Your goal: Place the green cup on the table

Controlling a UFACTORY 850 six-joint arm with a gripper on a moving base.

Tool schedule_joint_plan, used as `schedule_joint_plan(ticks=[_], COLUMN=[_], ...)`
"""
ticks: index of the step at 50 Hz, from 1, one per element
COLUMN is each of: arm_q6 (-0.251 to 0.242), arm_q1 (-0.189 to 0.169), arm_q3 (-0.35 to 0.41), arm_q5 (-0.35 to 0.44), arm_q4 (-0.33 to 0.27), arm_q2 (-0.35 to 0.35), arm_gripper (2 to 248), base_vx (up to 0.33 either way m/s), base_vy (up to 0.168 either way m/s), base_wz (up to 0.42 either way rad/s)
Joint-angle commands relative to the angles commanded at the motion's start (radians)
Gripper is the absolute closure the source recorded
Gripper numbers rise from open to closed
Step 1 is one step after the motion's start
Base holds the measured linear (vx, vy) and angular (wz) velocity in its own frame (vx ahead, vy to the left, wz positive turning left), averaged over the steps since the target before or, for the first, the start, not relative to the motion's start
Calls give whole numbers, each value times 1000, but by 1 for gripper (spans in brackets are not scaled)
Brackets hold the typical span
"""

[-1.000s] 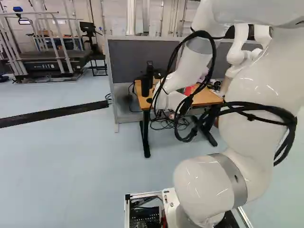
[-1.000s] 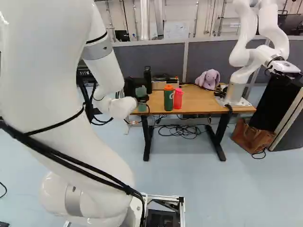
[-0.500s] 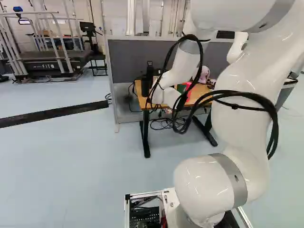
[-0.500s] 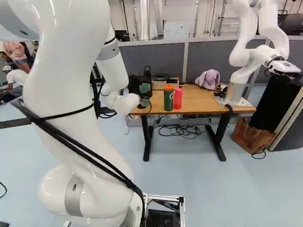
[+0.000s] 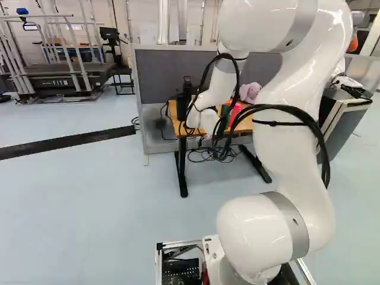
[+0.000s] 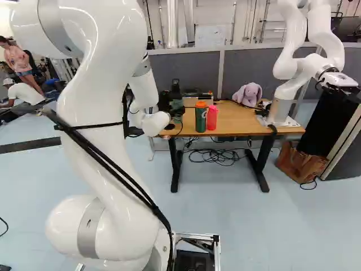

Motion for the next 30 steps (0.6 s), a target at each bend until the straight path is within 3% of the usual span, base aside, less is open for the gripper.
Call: schedule_joint_plan(ticks=[17, 30], arm_q6=[0, -64], arm_q1=[-1, -1], arm_q3=[-42, -46], arm_q5=[82, 138], arm_q4=[35, 57], arm_q2=[-68, -97], arm_gripper=[128, 128], base_vx=[0, 0], base_vy=[0, 0], base_wz=[0, 0])
